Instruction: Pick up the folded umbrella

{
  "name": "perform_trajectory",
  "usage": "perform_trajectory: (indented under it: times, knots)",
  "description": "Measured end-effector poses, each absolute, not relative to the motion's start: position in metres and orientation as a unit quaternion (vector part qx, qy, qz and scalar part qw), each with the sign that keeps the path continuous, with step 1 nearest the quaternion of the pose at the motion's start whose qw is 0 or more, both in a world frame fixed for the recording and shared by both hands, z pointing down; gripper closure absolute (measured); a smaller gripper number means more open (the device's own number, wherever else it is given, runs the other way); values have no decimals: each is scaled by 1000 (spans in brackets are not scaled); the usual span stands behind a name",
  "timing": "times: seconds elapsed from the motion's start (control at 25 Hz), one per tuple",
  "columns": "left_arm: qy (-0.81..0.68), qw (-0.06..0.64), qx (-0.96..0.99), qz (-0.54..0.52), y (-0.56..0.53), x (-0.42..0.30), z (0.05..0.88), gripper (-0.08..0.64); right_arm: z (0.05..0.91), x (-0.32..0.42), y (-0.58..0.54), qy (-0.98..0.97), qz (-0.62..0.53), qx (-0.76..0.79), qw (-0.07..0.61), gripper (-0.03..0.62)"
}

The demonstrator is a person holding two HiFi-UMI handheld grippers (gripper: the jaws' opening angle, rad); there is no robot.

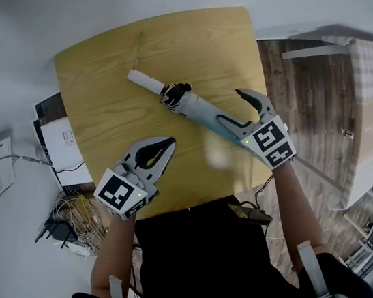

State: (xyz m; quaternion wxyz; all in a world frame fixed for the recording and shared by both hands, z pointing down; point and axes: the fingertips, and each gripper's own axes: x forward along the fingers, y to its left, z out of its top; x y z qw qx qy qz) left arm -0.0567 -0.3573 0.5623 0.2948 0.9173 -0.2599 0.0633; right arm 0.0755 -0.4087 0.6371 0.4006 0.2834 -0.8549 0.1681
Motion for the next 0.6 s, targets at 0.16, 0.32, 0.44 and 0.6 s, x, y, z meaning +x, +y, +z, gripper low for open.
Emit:
perform_trajectory:
  times: [0.16, 0.32, 0.44, 0.6]
  knots:
    - [-260, 295, 917, 68, -359, -53, 564, 551, 637, 70, -404, -860, 178, 257, 402, 285]
    - [-258, 294, 918, 69, -359, -51, 566, 551, 640, 63, -395, -864, 198, 230, 402, 285]
    - [-258, 293, 918, 71, -360, -51, 567, 551, 643, 62, -393, -864, 214, 224, 397, 285]
    - [-258, 293, 918, 74, -360, -53, 569, 551, 646, 58, -390, -864, 238, 211, 391, 285]
